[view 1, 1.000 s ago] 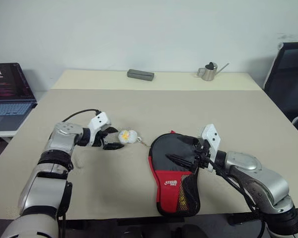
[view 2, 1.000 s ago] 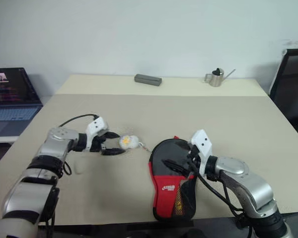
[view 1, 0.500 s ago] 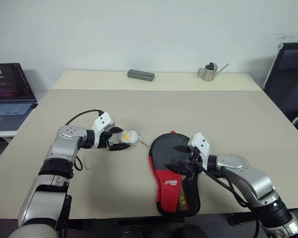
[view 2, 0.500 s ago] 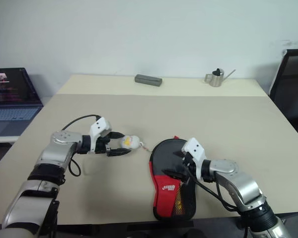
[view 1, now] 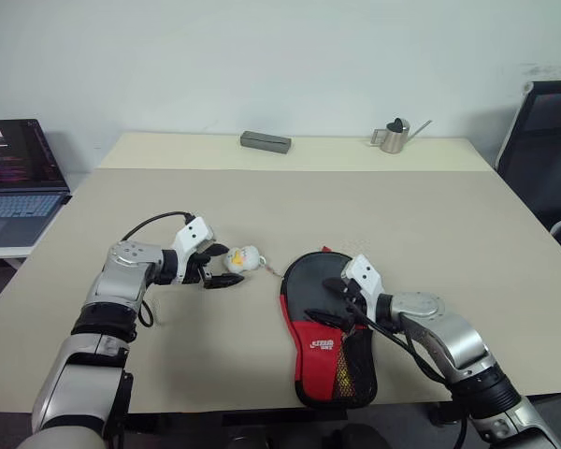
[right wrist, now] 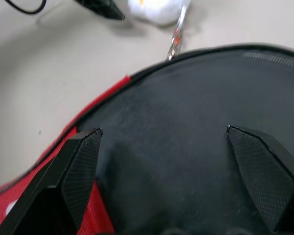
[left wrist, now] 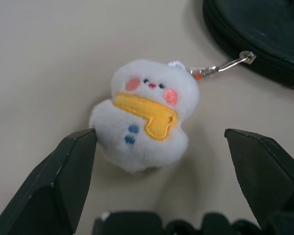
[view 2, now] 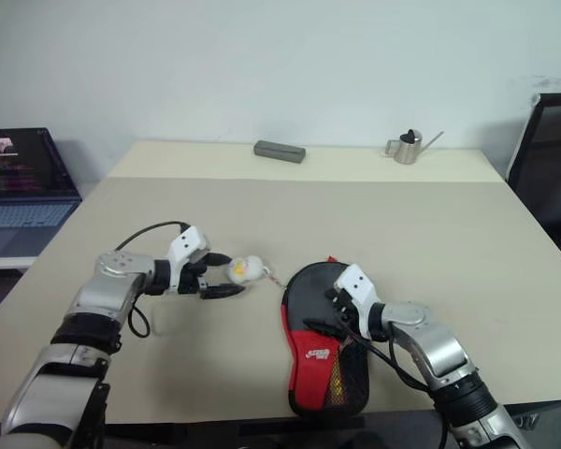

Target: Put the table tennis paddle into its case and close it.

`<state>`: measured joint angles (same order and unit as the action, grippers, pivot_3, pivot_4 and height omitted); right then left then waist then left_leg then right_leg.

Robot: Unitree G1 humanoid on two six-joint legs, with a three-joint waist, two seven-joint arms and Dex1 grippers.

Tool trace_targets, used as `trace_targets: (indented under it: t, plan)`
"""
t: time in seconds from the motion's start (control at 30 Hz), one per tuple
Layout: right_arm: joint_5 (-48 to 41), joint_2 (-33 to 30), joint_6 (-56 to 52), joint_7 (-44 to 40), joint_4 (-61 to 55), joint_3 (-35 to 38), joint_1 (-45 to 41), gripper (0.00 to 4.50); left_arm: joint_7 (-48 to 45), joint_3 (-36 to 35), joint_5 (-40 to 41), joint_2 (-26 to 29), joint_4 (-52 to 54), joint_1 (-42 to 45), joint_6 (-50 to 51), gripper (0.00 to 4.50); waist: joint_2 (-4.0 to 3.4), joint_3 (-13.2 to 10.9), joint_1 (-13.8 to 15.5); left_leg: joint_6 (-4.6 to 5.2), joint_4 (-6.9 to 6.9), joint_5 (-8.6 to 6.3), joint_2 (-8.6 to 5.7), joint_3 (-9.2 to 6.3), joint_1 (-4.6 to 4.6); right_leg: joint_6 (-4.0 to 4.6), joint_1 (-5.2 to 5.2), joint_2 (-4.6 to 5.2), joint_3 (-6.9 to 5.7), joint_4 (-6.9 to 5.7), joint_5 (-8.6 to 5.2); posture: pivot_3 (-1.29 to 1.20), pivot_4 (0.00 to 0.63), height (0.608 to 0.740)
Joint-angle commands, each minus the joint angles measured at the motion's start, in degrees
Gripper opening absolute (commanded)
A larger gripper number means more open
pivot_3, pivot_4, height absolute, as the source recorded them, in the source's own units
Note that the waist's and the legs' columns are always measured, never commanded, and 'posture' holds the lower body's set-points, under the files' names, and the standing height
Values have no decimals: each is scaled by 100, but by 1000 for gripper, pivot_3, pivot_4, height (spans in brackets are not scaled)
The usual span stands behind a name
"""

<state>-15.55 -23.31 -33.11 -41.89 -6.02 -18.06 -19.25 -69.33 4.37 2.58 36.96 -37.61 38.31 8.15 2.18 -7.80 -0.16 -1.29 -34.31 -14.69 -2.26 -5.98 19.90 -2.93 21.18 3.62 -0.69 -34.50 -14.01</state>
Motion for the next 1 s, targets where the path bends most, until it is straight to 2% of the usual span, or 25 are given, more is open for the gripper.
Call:
trace_targets:
  t: [0.03, 0.4, 0.63, 1.0]
  plan:
    - [237, 67, 202, 16, 96, -110, -84, 4474, 42, 28, -3, 60, 307, -39, -93, 4500, -1, 0, 0, 0, -1, 0, 0, 0, -2, 0, 0, 0, 1, -7, -1, 0, 150, 740]
    - [599, 370, 425, 67, 524, -186, -140, 4474, 136, 64, -76, 61, 237, -15, -153, 4500, -6, 1, -3, 0, -38, 0, 2, -4, -9, -16, 2, -3, 3, -46, -21, 0, 150, 740]
    - [679, 489, 443, 94, 566, -159, -149, 4474, 924, 65, -277, -279, -364, 341, -692, 4500, -4, 3, 3, 0, -42, 0, 1, -9, -6, -16, 2, -5, 2, -46, -21, 0, 150, 740]
    - [754, 575, 398, 84, 489, -119, -132, 4474, 966, 307, -469, -613, -1040, 540, -1021, 4500, -4, 5, -9, 0, -42, 0, 0, -8, -7, -16, 3, -7, 2, -47, -21, 0, 150, 740]
